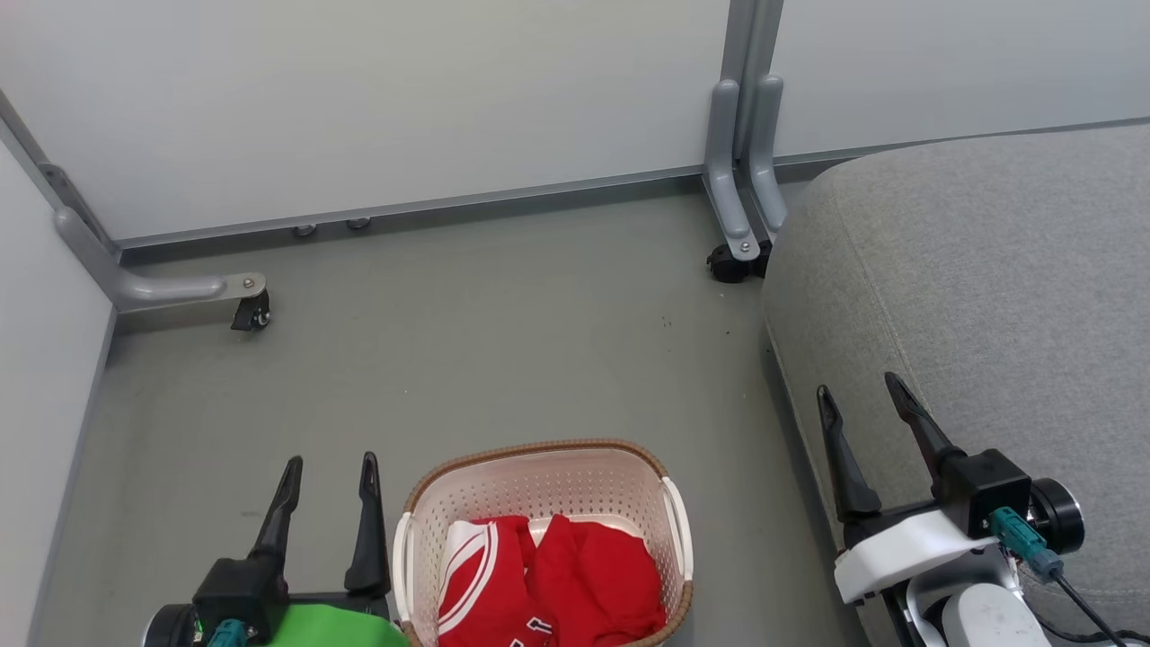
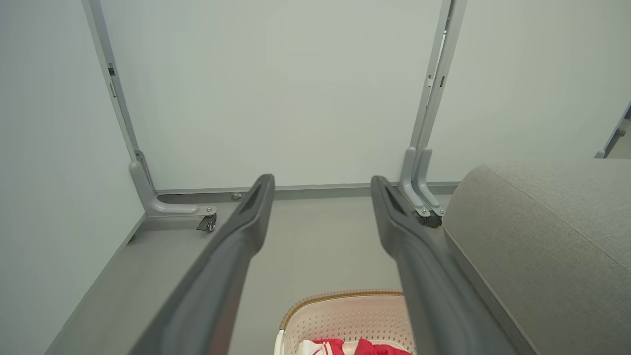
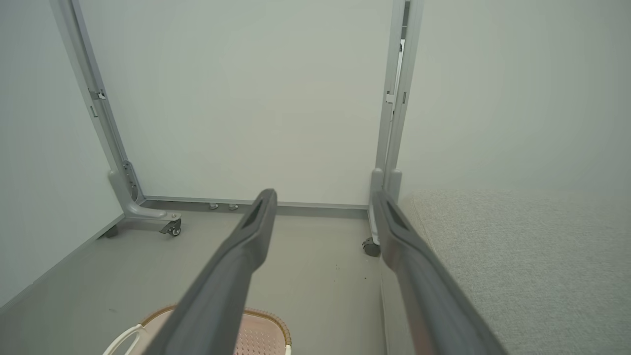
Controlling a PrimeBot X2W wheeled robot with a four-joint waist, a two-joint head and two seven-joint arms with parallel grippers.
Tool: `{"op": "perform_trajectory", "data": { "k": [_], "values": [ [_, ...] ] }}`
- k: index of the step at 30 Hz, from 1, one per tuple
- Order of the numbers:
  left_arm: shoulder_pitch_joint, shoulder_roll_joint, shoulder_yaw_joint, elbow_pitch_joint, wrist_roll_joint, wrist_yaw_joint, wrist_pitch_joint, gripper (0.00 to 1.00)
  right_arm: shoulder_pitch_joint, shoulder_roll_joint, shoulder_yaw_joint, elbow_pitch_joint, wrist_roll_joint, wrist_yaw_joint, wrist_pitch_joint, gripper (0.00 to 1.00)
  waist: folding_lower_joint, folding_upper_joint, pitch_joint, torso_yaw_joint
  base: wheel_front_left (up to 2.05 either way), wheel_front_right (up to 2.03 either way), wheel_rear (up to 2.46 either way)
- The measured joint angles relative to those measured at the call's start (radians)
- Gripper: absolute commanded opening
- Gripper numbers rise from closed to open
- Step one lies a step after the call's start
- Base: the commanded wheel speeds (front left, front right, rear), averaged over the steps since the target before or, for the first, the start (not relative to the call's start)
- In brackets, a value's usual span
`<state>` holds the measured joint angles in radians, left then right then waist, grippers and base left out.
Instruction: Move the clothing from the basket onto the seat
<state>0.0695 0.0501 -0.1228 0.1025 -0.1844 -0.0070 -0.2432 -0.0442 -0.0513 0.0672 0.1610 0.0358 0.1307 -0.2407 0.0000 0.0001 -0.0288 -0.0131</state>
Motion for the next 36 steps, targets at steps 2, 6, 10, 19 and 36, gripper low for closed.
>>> {"op": "perform_trajectory", "data": {
  "k": [2,6,10,19,36],
  "values": [
    [0.008,-0.001,0.012,-0.003,-0.043,-0.027,-0.003,1.0,0.0,0.0,0.001,0.0,0.011,0.0,-0.005,1.0,0.0,0.0,0.0,0.0,0.0,0.0,0.0],
    [0.019,-0.001,0.03,0.014,-0.063,-0.05,-0.01,1.0,0.0,0.001,0.012,0.003,0.028,0.0,-0.011,1.0,0.0,0.0,-0.001,-0.001,0.0,0.0,0.0],
    [0.021,-0.001,0.034,0.028,-0.049,-0.056,-0.015,1.0,0.003,0.001,0.025,0.007,0.041,0.0,-0.018,1.0,0.0,0.0,-0.002,-0.003,0.0,0.0,0.0],
    [0.021,-0.001,0.03,0.038,-0.04,-0.056,-0.021,1.0,0.006,0.001,0.044,0.017,0.039,0.0,-0.021,1.0,0.0,0.0,-0.004,-0.004,0.0,0.0,0.0],
    [-0.016,-0.001,-0.005,0.121,0.008,-0.035,-0.021,1.0,-0.005,0.002,0.031,0.013,0.04,0.0,-0.022,1.0,0.0,0.0,0.052,-0.043,0.0,0.0,0.0]
  ]
}}
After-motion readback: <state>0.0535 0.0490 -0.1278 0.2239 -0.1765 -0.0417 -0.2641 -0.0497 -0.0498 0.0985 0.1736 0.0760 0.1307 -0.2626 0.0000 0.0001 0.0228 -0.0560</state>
